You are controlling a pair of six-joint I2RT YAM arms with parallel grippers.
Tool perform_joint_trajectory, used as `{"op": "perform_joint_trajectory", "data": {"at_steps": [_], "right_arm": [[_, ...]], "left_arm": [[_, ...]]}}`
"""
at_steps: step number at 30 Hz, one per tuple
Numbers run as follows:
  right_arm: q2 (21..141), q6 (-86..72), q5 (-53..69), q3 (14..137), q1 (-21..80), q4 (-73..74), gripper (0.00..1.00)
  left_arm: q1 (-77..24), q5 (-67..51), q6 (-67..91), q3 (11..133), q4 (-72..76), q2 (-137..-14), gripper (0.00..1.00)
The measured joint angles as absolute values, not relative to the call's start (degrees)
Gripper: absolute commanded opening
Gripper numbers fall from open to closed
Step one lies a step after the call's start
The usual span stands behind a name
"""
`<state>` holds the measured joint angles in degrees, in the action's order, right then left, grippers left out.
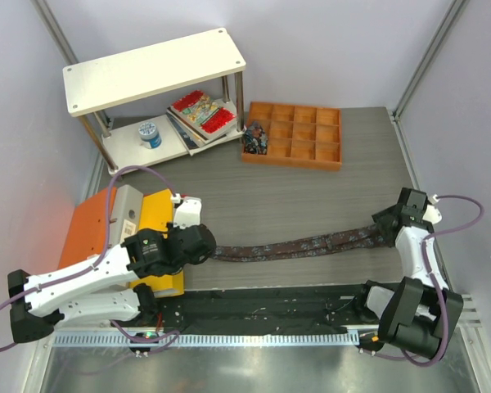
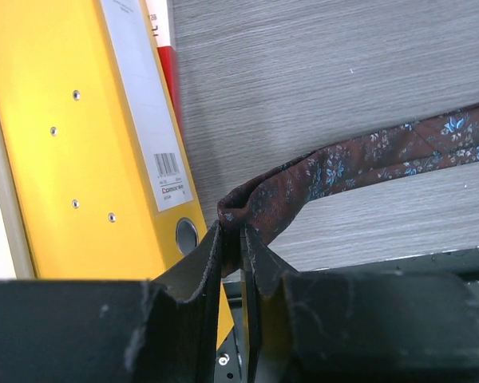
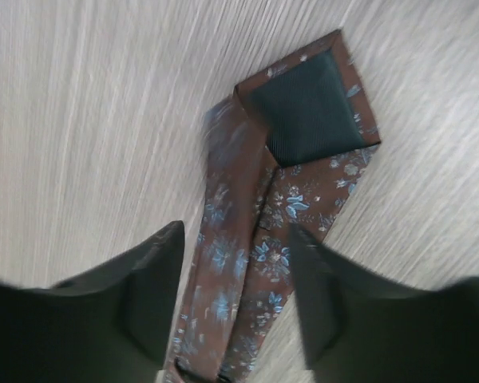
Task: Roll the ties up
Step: Flatten out the tie at the center of the board.
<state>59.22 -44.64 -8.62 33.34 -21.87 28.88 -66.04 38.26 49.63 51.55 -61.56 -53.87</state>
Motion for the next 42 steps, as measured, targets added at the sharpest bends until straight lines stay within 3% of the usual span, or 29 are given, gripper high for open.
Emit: {"op": "perform_joint_trajectory", "data": {"at_steps": [1, 2, 8, 11, 12, 14, 15, 18, 23, 30, 36, 42], "right_arm": [[60.49, -43.79, -7.75, 33.04, -21.87, 28.27, 0.81], [61.25, -43.48, -7.01, 32.84, -21.87, 27.90, 0.82], [56.38, -40.71, -3.14, 33.08, -20.58, 29.08, 0.81], [49.23, -40.99, -0.56, 34.30, -15.11, 30.06, 0.70], [46.96, -41.28, 0.47, 34.54, -12.99, 30.13, 0.60], [41.91, -43.40, 1.93, 34.59, -7.66, 29.82, 0.50], [39.27, -44.86, 2.94, 34.39, -4.64, 29.30, 0.38], [32.58, -49.93, 6.15, 30.41, 3.51, 23.09, 0.21], [37.98, -55.29, 7.84, 23.81, 17.72, 11.94, 0.01], [65.25, -57.60, 1.15, 27.31, 39.86, 5.74, 0.01], [72.79, -60.66, -7.09, 27.68, 40.77, 6.55, 0.01], [71.37, -63.83, -14.61, 27.64, 37.04, 12.03, 0.01]], "left_arm": [[-66.04, 38.57, 49.98, 51.55, -61.80, -53.87, 0.13], [-66.06, 38.81, 50.37, 51.55, -61.95, -53.84, 0.13], [-66.11, 40.51, 54.68, 51.55, -64.16, -51.24, 0.11], [-66.15, 41.41, 58.11, 51.31, -65.10, -47.57, 0.11], [-66.19, 41.58, 58.59, 51.24, -65.36, -46.98, 0.12], [-66.26, 42.02, 60.31, 51.18, -66.30, -45.60, 0.12], [-66.26, 42.11, 61.28, 51.18, -66.87, -45.10, 0.12], [-66.26, 42.19, 63.94, 51.16, -67.99, -44.56, 0.09], [-66.26, 41.39, 68.14, 49.65, -67.57, -46.04, 0.03], [-66.26, 40.10, 72.99, 48.51, -65.01, -50.26, 0.01], [-66.26, 38.87, 75.79, 47.11, -63.44, -50.35, 0.01], [-66.26, 36.60, 77.21, 43.16, -59.29, -50.33, 0.00]]}}
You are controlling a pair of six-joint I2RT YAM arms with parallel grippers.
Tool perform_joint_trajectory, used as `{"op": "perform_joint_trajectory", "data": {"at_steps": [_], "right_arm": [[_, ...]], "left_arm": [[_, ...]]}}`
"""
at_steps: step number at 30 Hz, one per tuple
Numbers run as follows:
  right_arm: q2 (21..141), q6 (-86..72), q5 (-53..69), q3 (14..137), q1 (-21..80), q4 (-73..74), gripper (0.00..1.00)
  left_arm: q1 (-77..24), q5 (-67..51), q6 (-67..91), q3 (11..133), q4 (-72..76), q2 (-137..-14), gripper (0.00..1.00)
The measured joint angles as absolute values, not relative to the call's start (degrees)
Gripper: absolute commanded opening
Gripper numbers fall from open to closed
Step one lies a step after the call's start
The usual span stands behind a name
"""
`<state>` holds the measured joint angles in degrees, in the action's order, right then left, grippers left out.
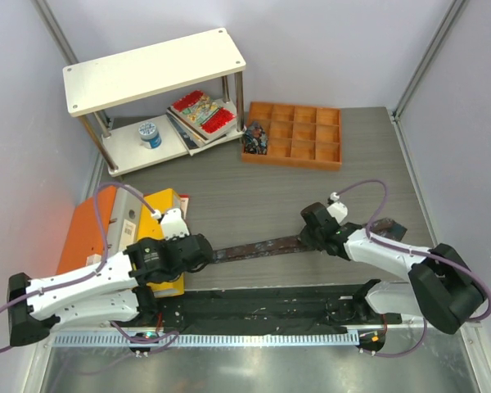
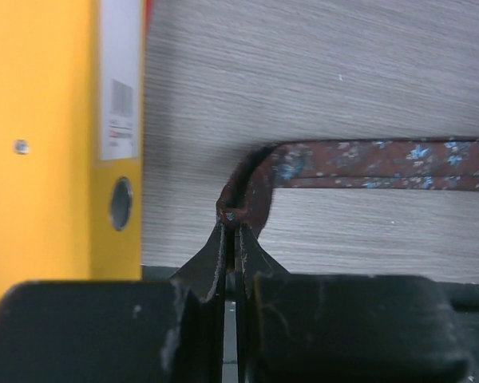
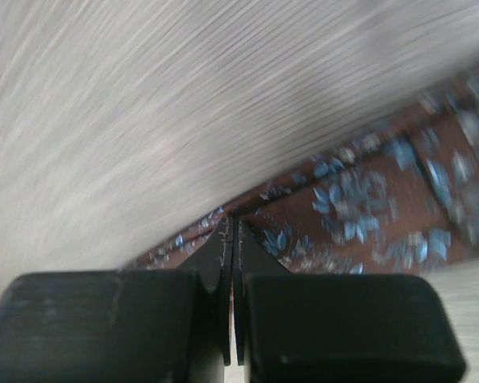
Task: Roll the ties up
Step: Flatten out the tie at the center of the board.
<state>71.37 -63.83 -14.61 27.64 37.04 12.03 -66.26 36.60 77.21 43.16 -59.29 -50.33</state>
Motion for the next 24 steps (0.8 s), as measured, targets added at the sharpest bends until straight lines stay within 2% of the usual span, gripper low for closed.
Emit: {"op": "perform_joint_trajectory", "data": {"at_steps": [7, 10, 11, 14, 15, 17, 20, 22, 24], "right_arm": [[68.34, -65.08, -26.48, 29.19, 33.65, 25.69, 0.03], [67.99, -63.40, -28.38, 30.94, 33.52, 31.22, 0.12], [67.75, -62.63, -28.49, 31.64, 33.52, 32.40, 0.19], [65.23, -59.77, -27.99, 34.85, 35.31, 35.22, 0.31], [63.13, -58.46, -26.92, 35.90, 36.67, 34.85, 0.32], [58.35, -57.17, -23.27, 36.32, 39.59, 31.97, 0.29], [53.87, -57.12, -16.95, 34.68, 43.59, 23.75, 0.17], [54.19, -58.00, -12.93, 32.73, 45.56, 16.78, 0.08], [56.95, -59.33, -9.39, 30.63, 48.07, 9.06, 0.04]], "left_arm": [[-66.26, 31.79, 77.82, 41.76, -48.42, -57.56, 0.00], [-66.26, 30.50, 77.52, 42.65, -45.39, -63.70, 0.00], [-66.26, 30.37, 77.41, 43.29, -45.36, -65.49, 0.00], [-66.26, 31.03, 77.34, 47.07, -47.11, -70.96, 0.00], [-66.26, 31.73, 77.38, 49.12, -48.86, -72.84, 0.00], [-66.26, 32.93, 77.54, 52.01, -51.29, -74.89, 0.00], [-66.26, 33.98, 77.45, 54.06, -53.63, -75.50, 0.00], [-66.26, 34.09, 77.30, 54.37, -54.15, -75.46, 0.00], [-66.26, 34.02, 77.06, 54.37, -54.48, -75.46, 0.00]]}}
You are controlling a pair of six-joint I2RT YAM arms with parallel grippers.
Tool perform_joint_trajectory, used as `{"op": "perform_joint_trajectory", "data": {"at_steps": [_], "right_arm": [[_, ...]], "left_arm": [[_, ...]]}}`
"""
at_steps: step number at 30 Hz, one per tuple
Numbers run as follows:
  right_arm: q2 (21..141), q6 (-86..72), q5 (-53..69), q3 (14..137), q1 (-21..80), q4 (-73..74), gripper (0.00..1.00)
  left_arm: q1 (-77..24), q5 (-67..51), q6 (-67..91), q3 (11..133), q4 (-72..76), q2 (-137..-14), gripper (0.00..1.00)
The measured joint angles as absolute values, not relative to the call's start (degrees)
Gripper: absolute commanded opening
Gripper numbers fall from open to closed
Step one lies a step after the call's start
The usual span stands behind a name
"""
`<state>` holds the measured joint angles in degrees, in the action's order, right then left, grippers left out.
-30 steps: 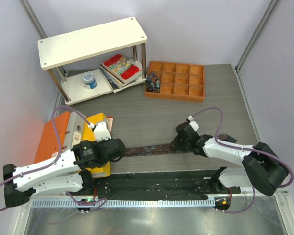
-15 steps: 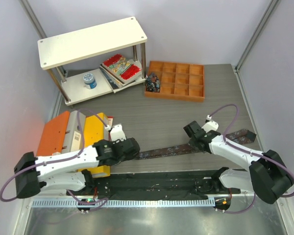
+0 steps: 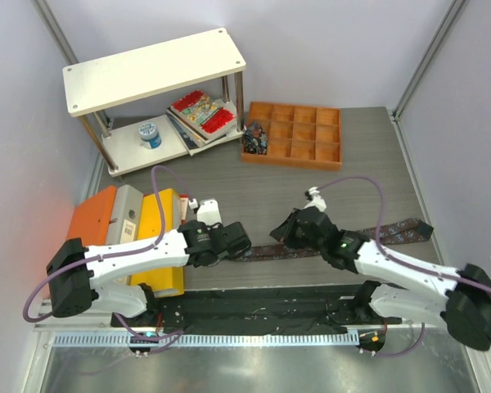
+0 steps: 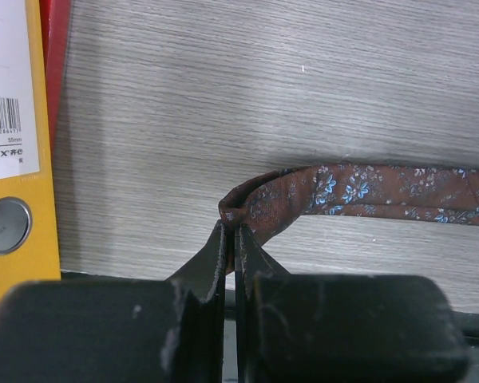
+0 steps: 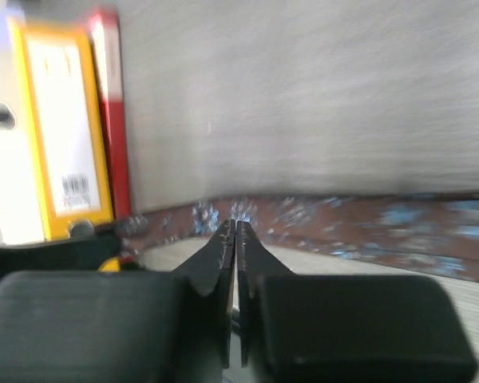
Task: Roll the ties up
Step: Flatten out the tie at the center of the board, then roll the tie at the center of the board.
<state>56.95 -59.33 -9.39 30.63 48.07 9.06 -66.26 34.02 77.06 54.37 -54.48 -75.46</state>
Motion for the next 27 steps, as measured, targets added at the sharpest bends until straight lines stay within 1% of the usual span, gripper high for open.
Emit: {"op": "perform_joint_trajectory", "data": {"at_steps": [1, 5, 12, 14, 27], "right_arm": [[59.70, -60.07, -8.29, 30.13, 49.21, 6.17, 0.01], [72.97, -61.34, -5.87, 30.92, 54.39, -2.13, 0.01], [88.97, -63.68, -3.79, 34.37, 57.60, -14.44, 0.01], [92.27, -64.29, -3.25, 35.53, 58.02, -17.15, 0.01], [102.10, -67.96, -0.69, 37.23, 59.92, -30.26, 0.01]], "left_arm": [[-66.26, 33.95, 76.84, 54.37, -54.50, -75.40, 0.00], [-66.26, 33.78, 75.77, 54.35, -54.50, -75.24, 0.00], [-66.26, 33.50, 73.25, 54.37, -54.50, -75.44, 0.00], [-66.26, 33.50, 72.73, 54.37, -54.50, -76.07, 0.01], [-66.24, 33.54, 68.58, 55.07, -53.10, -78.11, 0.01]]}}
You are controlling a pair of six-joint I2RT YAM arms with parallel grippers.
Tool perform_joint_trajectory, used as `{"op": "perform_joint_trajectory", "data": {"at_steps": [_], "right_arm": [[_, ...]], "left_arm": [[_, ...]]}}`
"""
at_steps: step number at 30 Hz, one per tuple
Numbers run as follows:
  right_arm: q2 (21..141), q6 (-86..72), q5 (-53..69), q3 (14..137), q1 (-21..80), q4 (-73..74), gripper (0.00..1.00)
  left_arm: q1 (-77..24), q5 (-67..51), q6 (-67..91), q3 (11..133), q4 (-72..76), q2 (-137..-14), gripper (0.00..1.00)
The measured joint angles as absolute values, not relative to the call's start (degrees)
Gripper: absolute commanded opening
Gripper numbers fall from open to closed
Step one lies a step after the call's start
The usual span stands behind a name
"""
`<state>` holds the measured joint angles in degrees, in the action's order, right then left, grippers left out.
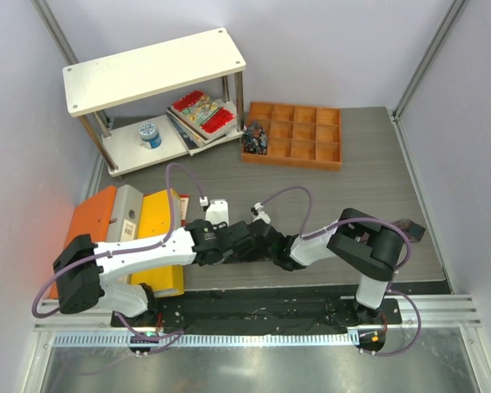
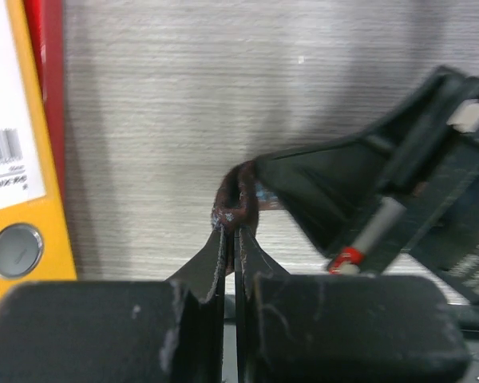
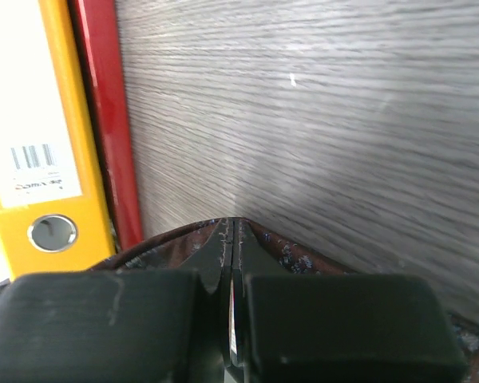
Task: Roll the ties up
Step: Roll the tie at the center of the board.
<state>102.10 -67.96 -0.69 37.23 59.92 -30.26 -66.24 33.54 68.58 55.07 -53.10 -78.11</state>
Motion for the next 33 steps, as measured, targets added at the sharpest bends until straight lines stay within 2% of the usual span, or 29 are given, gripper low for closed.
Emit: {"op": "perform_joint_trajectory", "data": {"at_steps": [7, 11, 19, 28, 33], "right_arm": [[103.28, -69.67, -0.25, 34.72, 59.94, -36.71, 0.01], [101.36, -69.36, -0.38, 33.95, 59.94, -34.61, 0.01], [89.67, -66.43, -3.01, 33.47, 59.88, -19.53, 0.05], [76.86, -64.16, -12.93, 34.17, 59.35, 7.68, 0.06], [67.57, -64.45, -16.97, 33.15, 58.43, 17.98, 0.07]], "left_arm": [[-65.91, 33.50, 66.30, 58.85, -51.24, -83.59, 0.00], [-65.87, 33.39, 65.56, 59.68, -50.35, -86.35, 0.00], [-65.28, 33.15, 65.47, 62.50, -49.71, -88.60, 0.00], [-64.73, 33.15, 65.47, 67.22, -49.74, -92.47, 0.00], [-64.47, 33.06, 65.41, 69.49, -49.67, -96.12, 0.00]]}}
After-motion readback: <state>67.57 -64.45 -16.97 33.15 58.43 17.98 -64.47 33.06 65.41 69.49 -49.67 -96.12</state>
